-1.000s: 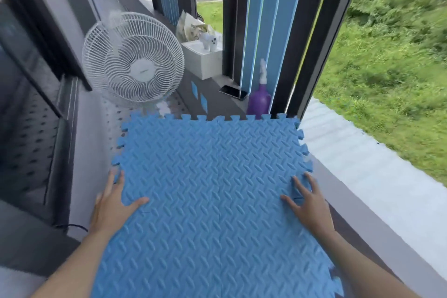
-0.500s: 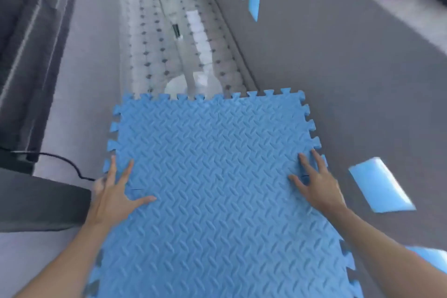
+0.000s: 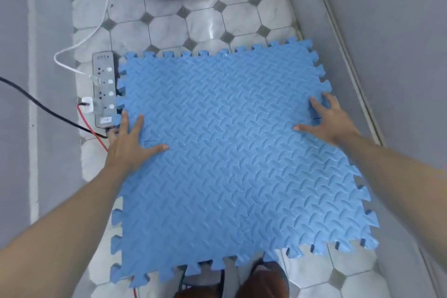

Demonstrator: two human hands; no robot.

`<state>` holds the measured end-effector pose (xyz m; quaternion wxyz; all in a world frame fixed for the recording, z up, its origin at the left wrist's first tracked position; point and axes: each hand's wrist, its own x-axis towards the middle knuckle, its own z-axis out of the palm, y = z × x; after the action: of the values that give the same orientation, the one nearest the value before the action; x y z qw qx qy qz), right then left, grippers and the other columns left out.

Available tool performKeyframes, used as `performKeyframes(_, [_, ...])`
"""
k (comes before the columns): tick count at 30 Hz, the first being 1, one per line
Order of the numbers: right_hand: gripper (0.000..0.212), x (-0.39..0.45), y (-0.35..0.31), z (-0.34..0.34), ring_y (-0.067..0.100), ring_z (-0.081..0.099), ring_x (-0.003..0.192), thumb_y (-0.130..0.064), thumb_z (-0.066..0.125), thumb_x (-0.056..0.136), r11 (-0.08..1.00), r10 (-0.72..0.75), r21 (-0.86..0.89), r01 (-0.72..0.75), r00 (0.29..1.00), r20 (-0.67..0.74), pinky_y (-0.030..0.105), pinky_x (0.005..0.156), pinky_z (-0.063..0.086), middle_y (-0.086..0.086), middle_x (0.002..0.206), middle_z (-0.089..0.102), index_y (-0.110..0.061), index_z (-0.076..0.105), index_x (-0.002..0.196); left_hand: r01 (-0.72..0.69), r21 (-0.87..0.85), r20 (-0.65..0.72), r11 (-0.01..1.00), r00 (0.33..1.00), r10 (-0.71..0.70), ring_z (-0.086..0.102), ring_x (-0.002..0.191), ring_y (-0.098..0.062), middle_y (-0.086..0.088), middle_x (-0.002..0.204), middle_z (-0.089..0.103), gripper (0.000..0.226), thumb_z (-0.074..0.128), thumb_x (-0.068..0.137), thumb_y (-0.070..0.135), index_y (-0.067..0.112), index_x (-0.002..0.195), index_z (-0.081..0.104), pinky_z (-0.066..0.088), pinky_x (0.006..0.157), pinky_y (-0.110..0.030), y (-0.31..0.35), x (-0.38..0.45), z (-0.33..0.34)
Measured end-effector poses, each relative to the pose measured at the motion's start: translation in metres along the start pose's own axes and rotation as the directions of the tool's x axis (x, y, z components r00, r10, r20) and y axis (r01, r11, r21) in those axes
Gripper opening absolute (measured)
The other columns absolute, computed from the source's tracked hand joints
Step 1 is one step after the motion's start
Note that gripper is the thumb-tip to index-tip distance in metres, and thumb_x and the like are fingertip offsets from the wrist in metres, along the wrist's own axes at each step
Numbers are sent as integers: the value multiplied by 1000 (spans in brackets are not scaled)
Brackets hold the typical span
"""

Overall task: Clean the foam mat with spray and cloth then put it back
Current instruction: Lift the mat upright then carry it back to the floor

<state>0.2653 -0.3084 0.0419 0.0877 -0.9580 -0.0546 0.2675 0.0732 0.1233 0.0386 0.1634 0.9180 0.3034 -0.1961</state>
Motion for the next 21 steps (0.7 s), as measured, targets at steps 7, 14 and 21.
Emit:
performKeyframes(7, [108,52,17,51,26,12,151,-70,67,73,998,29,-55,-26,999,47,44,118,27,-5,165,-8,-33,10,157,4,21,26,1000,1000,-5,6,144,-39,-2,160,-12,107,63,70,71,32,153,9,19,113,-52,-4,38,58])
performKeyframes(14, [94,-3,-5,34,33,6,151,-65,57,85,995,10,-95,0,995,101,45,122,14,5,166,-4,-27,9,157,-106,175,84,979,992,93,-11,145,-34,-2,160,-12,100,51,76,73,33,152,1,7,112,-60,47,-7,30])
performKeyframes(21, [82,-174,-26,-44,28,6,152,-62,46,93,973,163,126,-195,961,225,45,121,19,1,166,-4,-27,9,158,-287,191,233,939,942,240,-10,146,-31,-5,160,-16,91,49,85,64,29,153,-1,10,116,-54,133,-131,-85])
